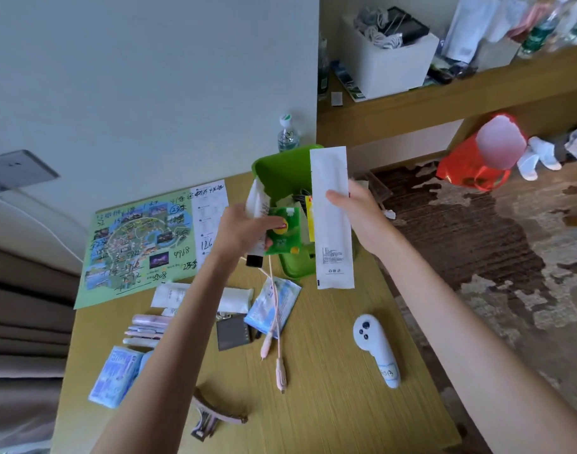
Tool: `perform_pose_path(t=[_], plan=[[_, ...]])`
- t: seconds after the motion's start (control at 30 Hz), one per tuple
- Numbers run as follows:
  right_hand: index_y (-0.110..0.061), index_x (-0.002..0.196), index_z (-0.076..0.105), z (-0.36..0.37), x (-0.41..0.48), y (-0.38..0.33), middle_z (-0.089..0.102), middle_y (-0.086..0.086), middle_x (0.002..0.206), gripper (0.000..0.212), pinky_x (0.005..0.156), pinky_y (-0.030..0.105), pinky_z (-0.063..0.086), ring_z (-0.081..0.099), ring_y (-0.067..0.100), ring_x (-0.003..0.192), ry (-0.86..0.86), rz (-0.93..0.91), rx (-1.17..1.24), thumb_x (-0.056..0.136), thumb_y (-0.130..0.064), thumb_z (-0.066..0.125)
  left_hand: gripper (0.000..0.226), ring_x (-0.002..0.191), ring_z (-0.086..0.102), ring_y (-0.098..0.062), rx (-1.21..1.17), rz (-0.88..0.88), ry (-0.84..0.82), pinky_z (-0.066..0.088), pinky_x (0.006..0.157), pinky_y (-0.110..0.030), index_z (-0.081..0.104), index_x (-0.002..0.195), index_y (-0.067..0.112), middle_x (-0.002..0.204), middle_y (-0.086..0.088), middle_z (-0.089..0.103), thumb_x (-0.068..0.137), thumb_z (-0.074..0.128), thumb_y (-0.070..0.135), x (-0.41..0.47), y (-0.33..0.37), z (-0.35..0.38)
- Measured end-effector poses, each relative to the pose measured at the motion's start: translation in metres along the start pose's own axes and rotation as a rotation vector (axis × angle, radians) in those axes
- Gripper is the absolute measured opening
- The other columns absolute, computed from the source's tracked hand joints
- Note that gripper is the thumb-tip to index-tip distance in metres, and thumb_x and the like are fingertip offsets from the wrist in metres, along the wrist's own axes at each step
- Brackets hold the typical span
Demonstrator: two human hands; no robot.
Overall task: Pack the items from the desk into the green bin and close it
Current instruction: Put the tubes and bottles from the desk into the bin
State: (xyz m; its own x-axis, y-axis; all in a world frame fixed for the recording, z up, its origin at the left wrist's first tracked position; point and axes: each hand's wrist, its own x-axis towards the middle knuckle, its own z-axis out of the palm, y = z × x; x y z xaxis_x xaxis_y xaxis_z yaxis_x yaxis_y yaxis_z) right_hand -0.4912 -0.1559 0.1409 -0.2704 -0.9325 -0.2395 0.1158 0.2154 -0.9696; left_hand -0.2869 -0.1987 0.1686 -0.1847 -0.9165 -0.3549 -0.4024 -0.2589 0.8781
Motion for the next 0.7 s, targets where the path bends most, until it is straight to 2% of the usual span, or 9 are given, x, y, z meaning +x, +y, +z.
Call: perform_pose_path(t=[0.07,0.2,0.27,0.3,0.37,0.47,0.57,0.63,0.7], plan=[[-0.011,0.12,0.057,0.008,0.022,-0.01,0.066,0.009,0.117,0.024,0.069,0.024,0.052,0.065,0.014,0.091,0.053,0.001,-0.008,0.098,-0.007,0.048,0.017,0.034,0.052,-0.013,-0.121,0.005,0.069,0.047,0.039,-0.022,0.062,0.075,0.006,0.058,-0.009,0.059,0.072,0.078,0.002,0.012,0.004,-0.012],[-0.004,0.12,0.056,0.024,0.067,-0.023,0.063,0.017,0.118,0.026,0.084,0.039,0.051,0.062,0.029,0.099,0.167,-0.021,-0.131,0.096,-0.006,0.046,0.016,0.037,0.055,-0.013,-0.206,-0.027,0.172,0.049,0.04,-0.022,0.06,0.078,0.007,0.06,-0.009,0.062,0.075,0.075,0.004,0.039,0.001,-0.035],[-0.004,0.106,0.058,0.036,0.086,-0.02,0.063,0.013,0.1,0.017,0.073,0.034,0.049,0.06,0.025,0.083,0.169,-0.037,-0.211,0.094,-0.006,0.047,0.015,0.038,0.056,-0.013,-0.219,-0.045,0.196,0.05,0.041,-0.023,0.061,0.082,0.005,0.059,-0.008,0.062,0.076,0.075,0.004,0.053,-0.005,-0.042],[-0.006,0.09,0.056,0.041,0.095,-0.016,0.058,0.008,0.084,0.007,0.063,0.028,0.043,0.052,0.019,0.071,0.18,-0.044,-0.259,0.092,-0.006,0.049,0.016,0.038,0.056,-0.012,-0.226,-0.054,0.205,0.051,0.041,-0.023,0.061,0.083,0.004,0.06,-0.008,0.062,0.076,0.075,0.004,0.059,-0.008,-0.045],[-0.011,0.073,0.042,0.053,0.111,-0.001,0.041,0.001,0.069,0.021,0.051,0.021,0.029,0.037,0.013,0.06,0.207,-0.038,-0.363,0.09,-0.004,0.052,0.018,0.038,0.057,-0.012,-0.232,-0.079,0.215,0.051,0.041,-0.024,0.061,0.086,0.002,0.06,-0.008,0.063,0.076,0.076,0.005,0.069,-0.015,-0.047],[-0.004,0.092,0.051,0.065,0.127,0.031,0.05,0.008,0.085,0.004,0.061,0.029,0.036,0.048,0.02,0.077,0.137,0.087,-0.497,0.091,-0.005,0.054,0.022,0.04,0.058,-0.013,-0.229,-0.102,0.212,0.051,0.042,-0.024,0.062,0.091,0.001,0.063,-0.008,0.065,0.076,0.077,0.006,0.082,-0.023,-0.044],[0.001,0.115,0.054,0.066,0.133,0.06,0.06,0.013,0.114,0.025,0.086,0.043,0.053,0.059,0.031,0.102,-0.107,0.264,-0.796,0.092,-0.008,0.057,0.02,0.04,0.057,-0.015,-0.212,-0.101,0.183,0.051,0.043,-0.025,0.062,0.089,0.0,0.063,-0.009,0.064,0.076,0.076,0.006,0.09,-0.027,-0.039],[-0.001,0.119,0.055,0.066,0.13,0.063,0.061,0.014,0.12,0.028,0.091,0.045,0.052,0.061,0.031,0.106,-0.099,0.172,-0.917,0.094,-0.012,0.058,0.018,0.038,0.056,-0.015,-0.189,-0.084,0.159,0.05,0.041,-0.025,0.063,0.087,-0.001,0.057,-0.007,0.063,0.076,0.076,0.005,0.094,-0.028,-0.034],[-0.004,0.125,0.055,0.063,0.126,0.055,0.062,0.009,0.123,0.032,0.093,0.038,0.05,0.06,0.024,0.111,-0.016,0.0,-0.786,0.097,-0.021,0.055,0.017,0.037,0.056,-0.015,-0.176,-0.07,0.141,0.05,0.04,-0.025,0.064,0.085,-0.002,0.053,-0.006,0.063,0.076,0.076,0.006,0.098,-0.027,-0.028]])
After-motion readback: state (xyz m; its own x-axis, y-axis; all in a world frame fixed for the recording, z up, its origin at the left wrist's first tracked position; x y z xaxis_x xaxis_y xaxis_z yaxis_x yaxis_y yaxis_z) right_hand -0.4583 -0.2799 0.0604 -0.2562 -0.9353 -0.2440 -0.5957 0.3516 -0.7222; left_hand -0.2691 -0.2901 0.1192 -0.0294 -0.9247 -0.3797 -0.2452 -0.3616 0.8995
